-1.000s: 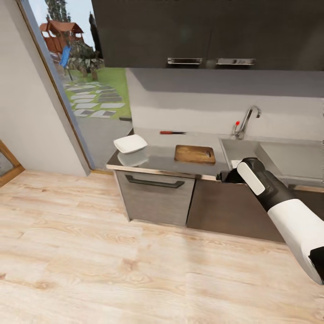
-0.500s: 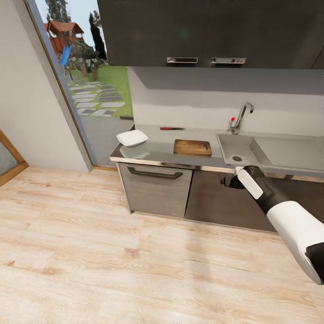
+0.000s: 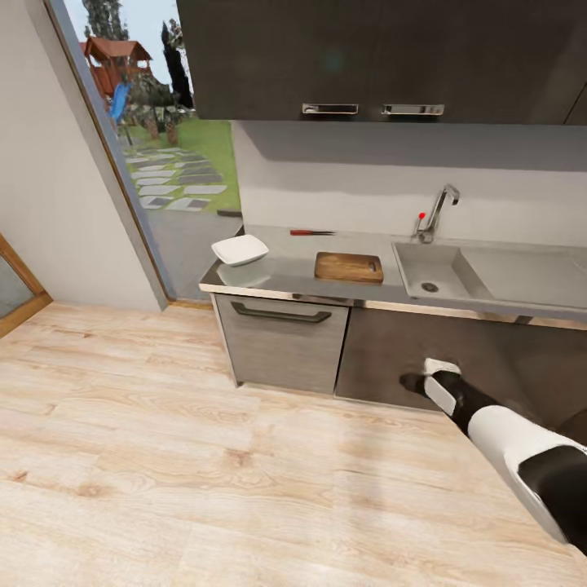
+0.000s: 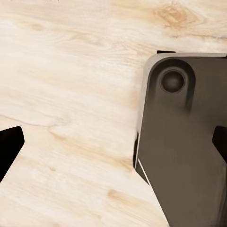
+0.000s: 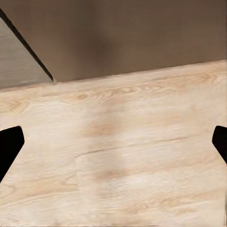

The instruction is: In the kitchen, take the Vidalia onion out of the sink, dice it on the chopping board with the paring knife, put the diced onion into the bowl on the countertop, then place both the paring knife and the chopping board into the sink.

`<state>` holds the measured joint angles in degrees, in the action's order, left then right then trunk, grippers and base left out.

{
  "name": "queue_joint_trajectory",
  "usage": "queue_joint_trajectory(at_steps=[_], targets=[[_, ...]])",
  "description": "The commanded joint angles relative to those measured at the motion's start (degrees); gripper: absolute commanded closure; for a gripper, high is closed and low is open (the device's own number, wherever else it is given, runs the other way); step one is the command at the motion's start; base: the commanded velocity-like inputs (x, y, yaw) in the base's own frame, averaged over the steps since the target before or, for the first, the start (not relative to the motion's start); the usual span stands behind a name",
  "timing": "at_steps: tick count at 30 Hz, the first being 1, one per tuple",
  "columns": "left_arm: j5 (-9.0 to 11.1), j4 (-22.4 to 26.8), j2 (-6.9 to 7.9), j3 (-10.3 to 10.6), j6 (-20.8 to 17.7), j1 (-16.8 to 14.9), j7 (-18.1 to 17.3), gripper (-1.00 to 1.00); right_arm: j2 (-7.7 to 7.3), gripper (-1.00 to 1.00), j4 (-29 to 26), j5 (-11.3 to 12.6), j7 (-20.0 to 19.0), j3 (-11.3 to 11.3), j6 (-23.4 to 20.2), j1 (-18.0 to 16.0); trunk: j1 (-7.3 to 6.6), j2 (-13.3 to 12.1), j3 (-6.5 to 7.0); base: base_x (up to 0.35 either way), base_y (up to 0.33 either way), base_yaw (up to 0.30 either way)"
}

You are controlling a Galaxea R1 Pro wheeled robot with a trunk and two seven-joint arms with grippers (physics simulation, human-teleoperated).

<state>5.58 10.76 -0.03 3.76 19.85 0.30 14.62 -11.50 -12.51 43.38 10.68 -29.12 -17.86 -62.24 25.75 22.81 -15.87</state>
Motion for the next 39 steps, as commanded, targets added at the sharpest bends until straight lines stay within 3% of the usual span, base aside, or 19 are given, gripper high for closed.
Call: queue_joint_trajectory(at_steps=[1,3,5,12,19,27,30,32,39], targets=[[0.55,0.1,0.34,0.43,0.13,0.02,0.15,-1.0,0.61,-1.0,2.46,-1.05,-2.42,-1.21,2.28,1.34,0.03,0.11,-0.08,0.0,0.0,0.0],[0.52,0.16,0.62,0.41,0.2,0.03,0.07,-1.0,1.74,-1.0,5.75,-3.05,-5.54,-1.81,6.15,3.85,0.03,0.11,-0.08,0.0,0.0,0.0],[0.46,0.3,0.65,0.43,0.25,0.03,0.0,-1.0,4.02,-1.0,8.99,-5.17,-7.93,-2.23,14.51,9.84,0.03,0.11,-0.08,0.0,0.0,0.0],[0.15,2.63,-0.19,0.42,0.09,-0.03,-0.11,-1.0,9.18,-1.0,10.77,-6.34,-8.85,-2.42,35.04,25.78,0.03,0.11,-0.08,0.0,0.0,0.0],[-0.12,7.2,-1.04,0.46,-0.16,-0.02,-0.07,-1.0,12.46,-1.0,11.2,-6.45,-8.85,-2.44,50.11,37.68,0.03,0.11,-0.08,0.0,0.0,0.0],[-0.28,10.84,-1.19,0.46,-0.31,-0.04,0.21,-1.0,14.09,-1.0,11.27,-6.46,-8.83,-2.45,64.68,46.99,0.03,0.11,-0.08,0.0,0.0,0.0],[-0.3,11.21,-1.23,0.46,-0.33,-0.04,0.28,-1.0,15.84,-1.0,11.28,-6.43,-8.72,-2.44,74.91,51.08,0.03,0.11,-0.08,0.0,0.0,0.0],[-0.3,11.34,-1.26,0.46,-0.33,-0.04,0.3,-1.0,16.37,-1.0,11.26,-6.4,-8.45,-2.43,77.86,52.36,0.03,0.11,-0.08,0.0,0.0,0.0],[-0.31,11.39,-1.21,0.54,-0.16,-0.04,0.23,-1.0,16.69,-1.0,11.13,-6.31,-8.08,-2.35,77.67,53.57,0.03,0.11,-0.08,0.0,0.0,0.0]])
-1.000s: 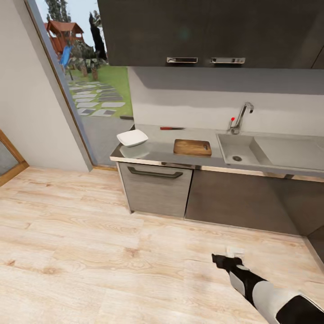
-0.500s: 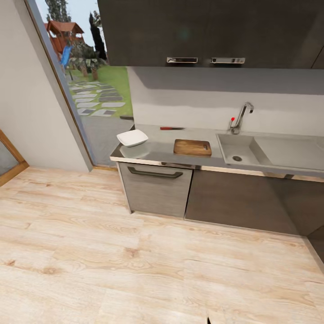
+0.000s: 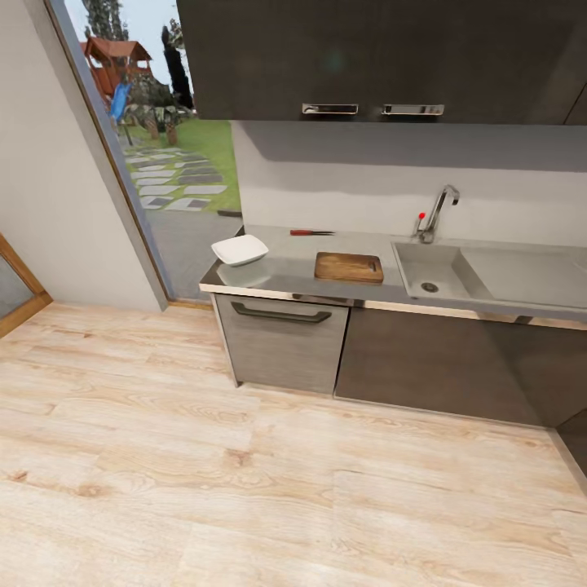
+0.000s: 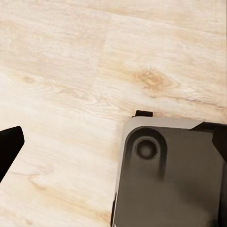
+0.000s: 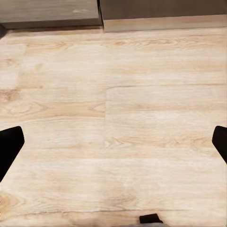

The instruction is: In the kitchen, take the Vidalia onion out of the sink, dice it on the chopping board with the paring knife, put the diced onion into the bowl on the countertop, then place both the paring knife and the chopping board into the sink.

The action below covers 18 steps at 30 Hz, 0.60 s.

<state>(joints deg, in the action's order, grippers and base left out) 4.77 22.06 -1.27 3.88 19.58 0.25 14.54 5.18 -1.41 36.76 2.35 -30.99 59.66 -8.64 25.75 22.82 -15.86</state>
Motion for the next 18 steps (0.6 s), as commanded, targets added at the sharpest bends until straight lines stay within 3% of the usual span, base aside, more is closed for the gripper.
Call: queue_joint_trajectory(at_steps=[1,18], targets=[[0.5,0.07,0.04,0.46,0.14,0.02,0.3,-1.0,0.01,-1.0,0.02,0.3,0.25,-0.48,-0.15,0.02,0.03,0.09,-0.09,0.0,0.0,0.0],[0.5,-0.24,0.29,0.68,0.28,0.02,0.11,-1.0,-0.56,-1.0,-0.08,0.33,0.07,-0.47,-5.48,0.2,0.03,0.09,-0.09,0.0,0.0,0.0]])
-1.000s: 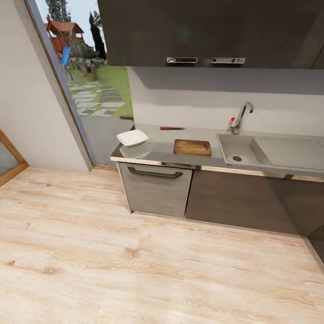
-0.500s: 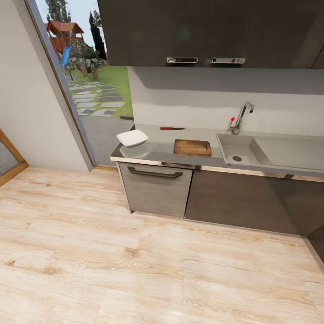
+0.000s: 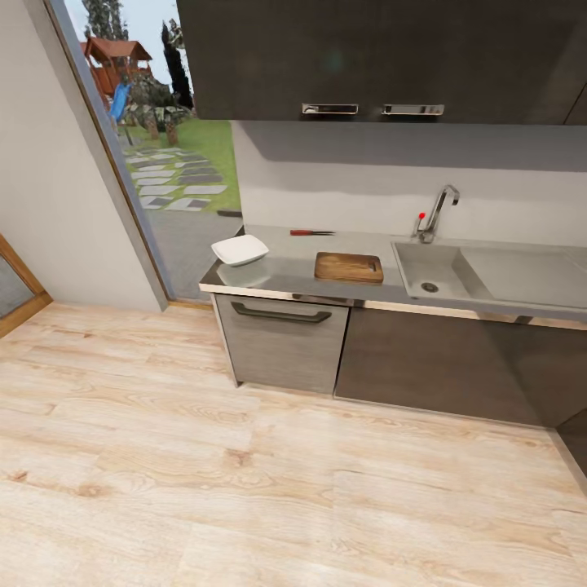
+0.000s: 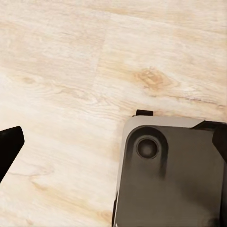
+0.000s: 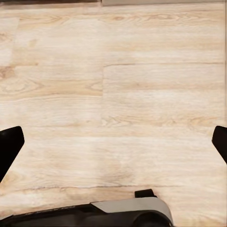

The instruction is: In the kitchen, take the Vidalia onion out of the sink, dice it on the chopping board with the paring knife, put the diced onion into the bowl on the countertop, then place both the paring knife and the chopping board into the sink.

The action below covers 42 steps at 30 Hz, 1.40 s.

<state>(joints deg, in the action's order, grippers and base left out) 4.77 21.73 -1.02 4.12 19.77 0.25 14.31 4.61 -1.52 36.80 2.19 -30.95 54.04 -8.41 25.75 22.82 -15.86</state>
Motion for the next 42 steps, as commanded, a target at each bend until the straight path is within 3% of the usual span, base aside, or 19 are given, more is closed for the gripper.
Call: queue_joint_trajectory(at_steps=[1,23,42], targets=[[0.5,0.08,0.05,0.44,0.13,0.02,0.32,-1.0,-0.1,-1.0,0.03,0.29,0.21,-0.55,0.08,-0.03,0.03,0.09,-0.09,0.018,-0.009,0.0],[0.58,-0.04,-0.25,0.59,0.09,0.02,0.37,-1.0,-0.24,-1.0,0.02,0.32,0.27,-0.53,-0.07,-0.03,0.03,0.09,-0.09,0.162,-0.212,0.0],[0.53,-1.49,-0.3,0.64,0.18,0.02,0.37,-1.0,-0.3,-1.0,0.02,0.31,0.32,-0.52,-0.07,-0.03,0.03,0.09,-0.09,-0.014,-0.338,0.0]])
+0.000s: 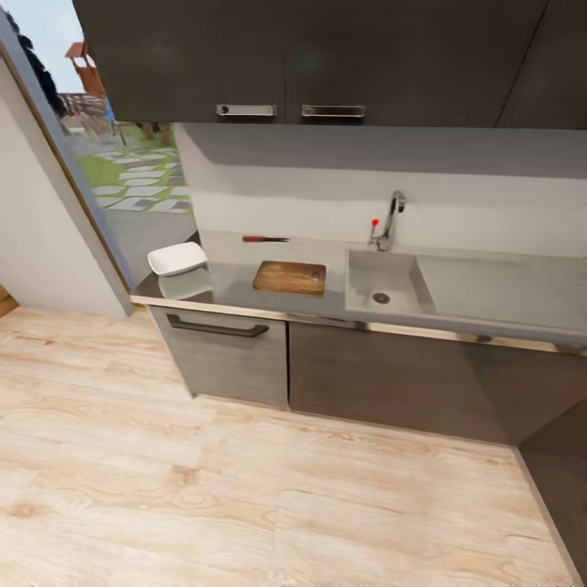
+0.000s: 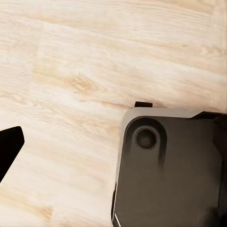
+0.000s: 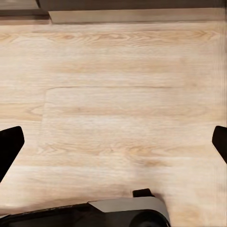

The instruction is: In the kitchen, take the Vidalia onion out of the sink, dice it on the chopping board with the paring knife, put the diced onion into the bowl on the countertop, then place both the paring knife and the chopping board into the sink.

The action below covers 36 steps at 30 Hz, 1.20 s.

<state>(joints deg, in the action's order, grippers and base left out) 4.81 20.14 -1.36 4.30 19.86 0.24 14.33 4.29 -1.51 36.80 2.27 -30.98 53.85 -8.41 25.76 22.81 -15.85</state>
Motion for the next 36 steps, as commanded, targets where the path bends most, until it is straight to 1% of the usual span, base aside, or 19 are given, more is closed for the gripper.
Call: queue_joint_trajectory(at_steps=[1,28,32,36], targets=[[0.49,0.1,0.04,0.46,0.09,0.02,0.35,-1.0,0.02,-1.0,0.02,0.3,0.24,-0.48,0.12,-0.03,0.03,0.11,-0.09,-0.084,-0.341,0.0],[0.55,-0.01,0.04,0.52,0.09,0.02,0.35,-1.0,0.03,-1.0,0.02,0.32,0.22,-0.48,0.12,-0.03,0.03,0.11,-0.09,-0.085,-0.341,0.0],[0.49,-0.01,0.13,0.52,0.16,0.02,0.35,-1.0,0.61,-1.0,0.02,0.37,0.11,-0.48,0.12,-0.03,0.03,0.11,-0.09,-0.084,-0.338,0.0],[0.47,-0.01,0.2,0.47,0.18,0.02,0.29,-1.0,0.65,-1.0,0.02,0.37,0.07,-0.48,0.12,-0.03,0.03,0.11,-0.09,-0.035,-0.2,0.0]])
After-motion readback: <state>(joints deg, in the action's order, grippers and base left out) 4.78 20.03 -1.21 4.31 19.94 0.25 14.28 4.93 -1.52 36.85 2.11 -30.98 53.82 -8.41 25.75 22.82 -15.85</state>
